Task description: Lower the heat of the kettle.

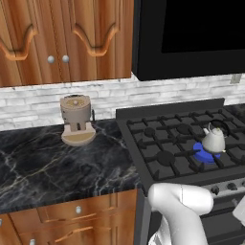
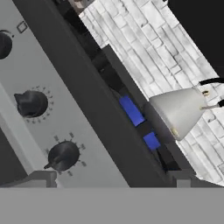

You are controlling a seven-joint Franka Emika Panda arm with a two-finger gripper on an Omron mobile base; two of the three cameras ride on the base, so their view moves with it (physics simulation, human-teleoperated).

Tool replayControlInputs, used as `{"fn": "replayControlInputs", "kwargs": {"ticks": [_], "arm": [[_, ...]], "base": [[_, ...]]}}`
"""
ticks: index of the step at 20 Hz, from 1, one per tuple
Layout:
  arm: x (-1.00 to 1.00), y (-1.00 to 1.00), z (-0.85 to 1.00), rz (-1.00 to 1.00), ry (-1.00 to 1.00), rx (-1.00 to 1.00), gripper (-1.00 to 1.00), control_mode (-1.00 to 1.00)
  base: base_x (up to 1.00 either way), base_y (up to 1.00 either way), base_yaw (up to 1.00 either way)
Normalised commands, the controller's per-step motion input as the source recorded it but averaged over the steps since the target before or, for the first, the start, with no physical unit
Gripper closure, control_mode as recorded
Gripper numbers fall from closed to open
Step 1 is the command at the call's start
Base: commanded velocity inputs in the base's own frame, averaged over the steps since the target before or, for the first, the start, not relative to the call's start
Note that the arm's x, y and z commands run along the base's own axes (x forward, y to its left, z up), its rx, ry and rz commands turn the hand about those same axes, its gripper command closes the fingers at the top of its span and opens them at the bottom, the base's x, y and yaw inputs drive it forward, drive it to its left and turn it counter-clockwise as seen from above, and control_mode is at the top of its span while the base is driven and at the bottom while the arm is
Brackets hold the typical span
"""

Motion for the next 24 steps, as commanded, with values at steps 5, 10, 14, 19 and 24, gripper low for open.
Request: {"fn": "replayControlInputs", "kwargs": {"ticks": [5, 10, 14, 19, 24], "arm": [[0.01, -0.16, 0.0, -0.01, -0.05, -0.09, -1.0, -1.0], [0.05, -0.11, 0.0, -0.04, 0.0, -0.09, -1.0, -1.0], [0.09, -0.01, 0.0, -0.07, 0.02, -0.05, -1.0, -1.0], [0.14, 0.0, 0.0, -0.07, 0.02, -0.04, -1.0, -1.0], [0.2, 0.0, -0.01, -0.04, 0.01, -0.03, -1.0, -1.0]], "base": [[0.0, 0.0, 0.0], [0.0, 0.0, 0.0], [0.0, 0.0, 0.0], [0.0, 0.0, 0.0], [0.0, 0.0, 0.0]]}}
